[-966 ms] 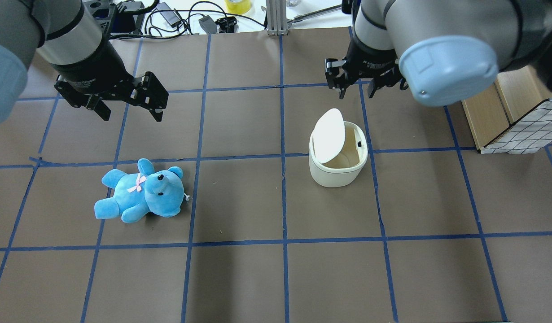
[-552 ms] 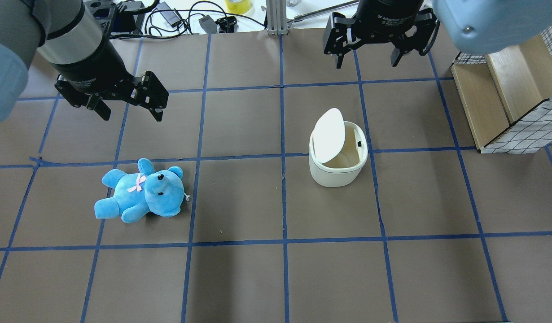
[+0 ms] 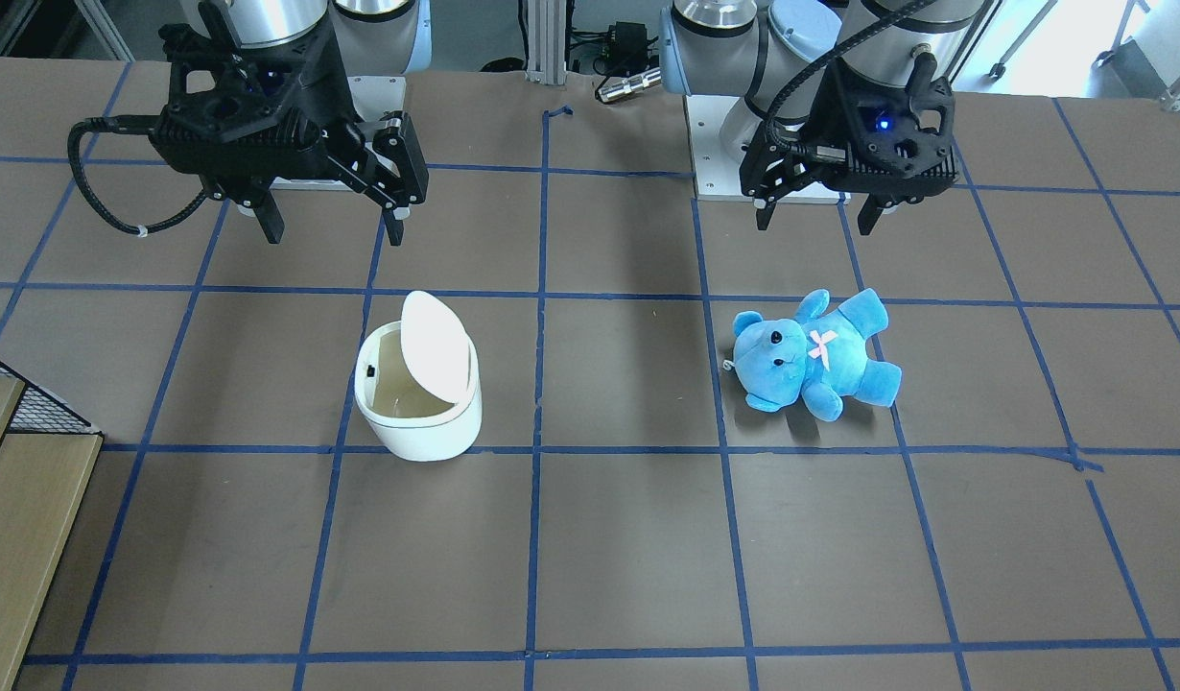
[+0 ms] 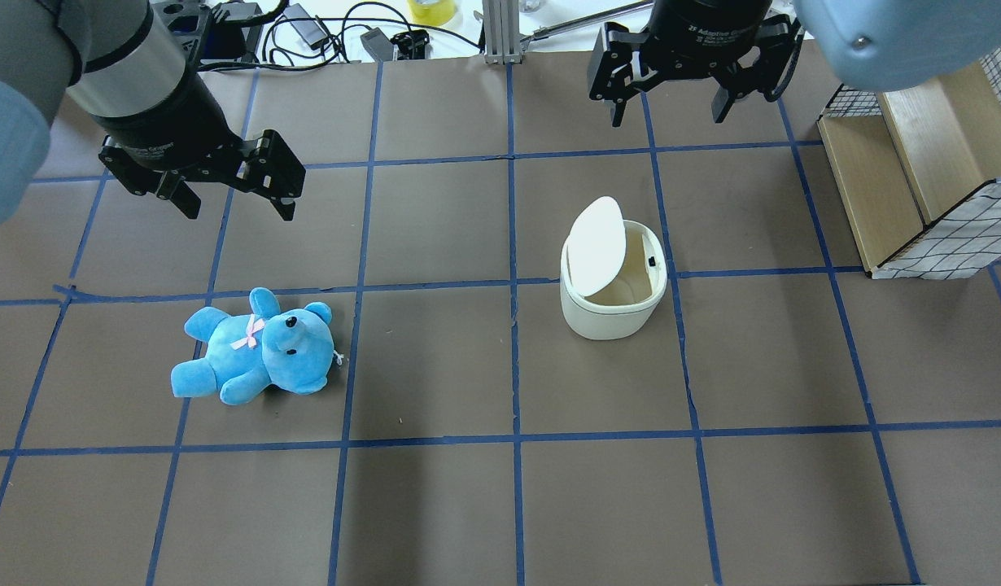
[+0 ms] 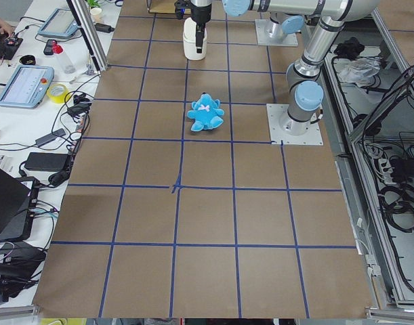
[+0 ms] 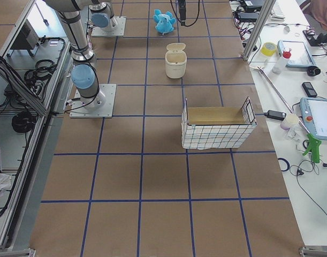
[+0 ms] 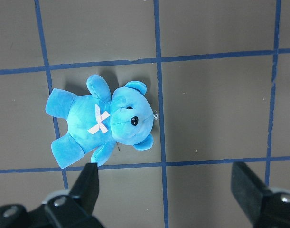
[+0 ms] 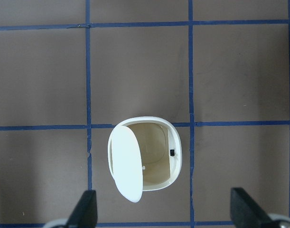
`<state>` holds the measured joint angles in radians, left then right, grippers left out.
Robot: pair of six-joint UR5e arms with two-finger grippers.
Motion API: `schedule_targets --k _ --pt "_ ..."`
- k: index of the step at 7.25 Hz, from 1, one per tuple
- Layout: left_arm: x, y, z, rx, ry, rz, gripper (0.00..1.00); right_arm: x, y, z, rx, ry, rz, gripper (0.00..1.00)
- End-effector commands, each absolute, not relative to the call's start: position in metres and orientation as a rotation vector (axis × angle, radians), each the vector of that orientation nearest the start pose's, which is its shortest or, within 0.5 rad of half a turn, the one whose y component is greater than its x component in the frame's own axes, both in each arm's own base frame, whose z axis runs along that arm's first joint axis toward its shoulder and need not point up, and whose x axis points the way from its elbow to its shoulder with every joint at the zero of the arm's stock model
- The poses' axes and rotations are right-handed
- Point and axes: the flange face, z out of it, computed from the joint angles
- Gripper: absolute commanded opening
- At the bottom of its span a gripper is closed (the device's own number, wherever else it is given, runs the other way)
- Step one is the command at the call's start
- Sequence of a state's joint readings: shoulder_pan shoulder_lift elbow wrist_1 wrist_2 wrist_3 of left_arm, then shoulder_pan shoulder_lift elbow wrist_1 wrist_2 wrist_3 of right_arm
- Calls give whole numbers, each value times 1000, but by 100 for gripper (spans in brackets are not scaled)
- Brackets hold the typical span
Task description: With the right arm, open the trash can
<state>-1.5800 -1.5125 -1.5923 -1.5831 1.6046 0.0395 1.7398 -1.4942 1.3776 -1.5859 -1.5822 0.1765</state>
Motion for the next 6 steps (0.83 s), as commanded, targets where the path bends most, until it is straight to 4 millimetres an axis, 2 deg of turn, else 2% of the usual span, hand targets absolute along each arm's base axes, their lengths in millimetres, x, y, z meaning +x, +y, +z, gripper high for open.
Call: schedule_targets --k 1,4,5,6 --pt "-134 -468 504 73 3106 -37 100 222 -503 546 6 3121 -203 100" --pt "-134 -468 504 73 3106 -37 100 225 -506 542 1 3125 -207 100" --pt "-134 -468 504 76 3106 -37 100 229 -506 539 12 3116 -189 81" --pt "-135 -468 504 76 3106 -37 100 236 -512 518 2 3117 -120 51"
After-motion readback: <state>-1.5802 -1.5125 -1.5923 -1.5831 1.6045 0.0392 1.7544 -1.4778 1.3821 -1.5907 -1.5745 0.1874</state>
